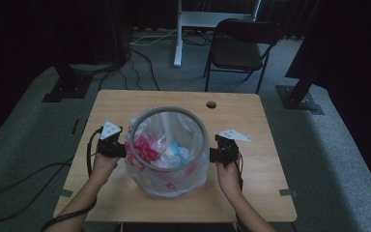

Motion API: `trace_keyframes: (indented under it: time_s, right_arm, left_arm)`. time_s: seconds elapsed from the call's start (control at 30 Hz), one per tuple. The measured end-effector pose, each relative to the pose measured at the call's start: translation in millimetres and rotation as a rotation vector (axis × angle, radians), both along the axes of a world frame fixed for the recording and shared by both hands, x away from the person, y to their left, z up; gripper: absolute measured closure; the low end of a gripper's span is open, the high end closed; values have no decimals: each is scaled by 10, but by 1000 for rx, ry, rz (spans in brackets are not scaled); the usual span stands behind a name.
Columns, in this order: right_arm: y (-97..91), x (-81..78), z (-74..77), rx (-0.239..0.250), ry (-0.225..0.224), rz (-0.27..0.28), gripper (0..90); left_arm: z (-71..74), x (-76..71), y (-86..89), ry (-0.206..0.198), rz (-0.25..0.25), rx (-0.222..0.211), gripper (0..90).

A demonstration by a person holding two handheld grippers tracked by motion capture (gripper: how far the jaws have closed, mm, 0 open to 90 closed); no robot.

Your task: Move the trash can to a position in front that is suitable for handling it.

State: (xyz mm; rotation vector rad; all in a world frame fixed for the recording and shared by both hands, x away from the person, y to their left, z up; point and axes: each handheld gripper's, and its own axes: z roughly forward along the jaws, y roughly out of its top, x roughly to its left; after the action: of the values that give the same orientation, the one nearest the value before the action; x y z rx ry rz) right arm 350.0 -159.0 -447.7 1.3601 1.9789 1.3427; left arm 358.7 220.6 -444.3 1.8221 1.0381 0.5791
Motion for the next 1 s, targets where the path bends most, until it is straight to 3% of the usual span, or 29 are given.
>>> trace_keyframes:
  time_s: [0.4,0.57,0.63,0.7,0.8,0.93,1.0]
  right_arm:
    - [88,-343,14,-23,10,6,221]
    - [102,-421,18,-41,5,8,223]
    - [97,-403,5,-50,19,20,210]
    - [67,-367,-12,-49,29,46,171]
    - [-28,-293,-65,-14,53,145,171]
    - [-183,-258,-152,21,70,239,171]
    - [-275,-243,-182,11,79,254,171]
  left_arm:
    - [-29,-215,83,13,-40,-24,33]
    - [-38,-244,94,12,-51,-33,33]
    - [-44,-257,96,-7,-48,-37,32]
    - [-52,-271,111,-9,-51,-48,32]
    - [-103,-301,181,-23,-42,-37,31]
    - [-231,-367,323,22,-61,-20,31]
    - [-296,-430,368,40,-72,-5,31]
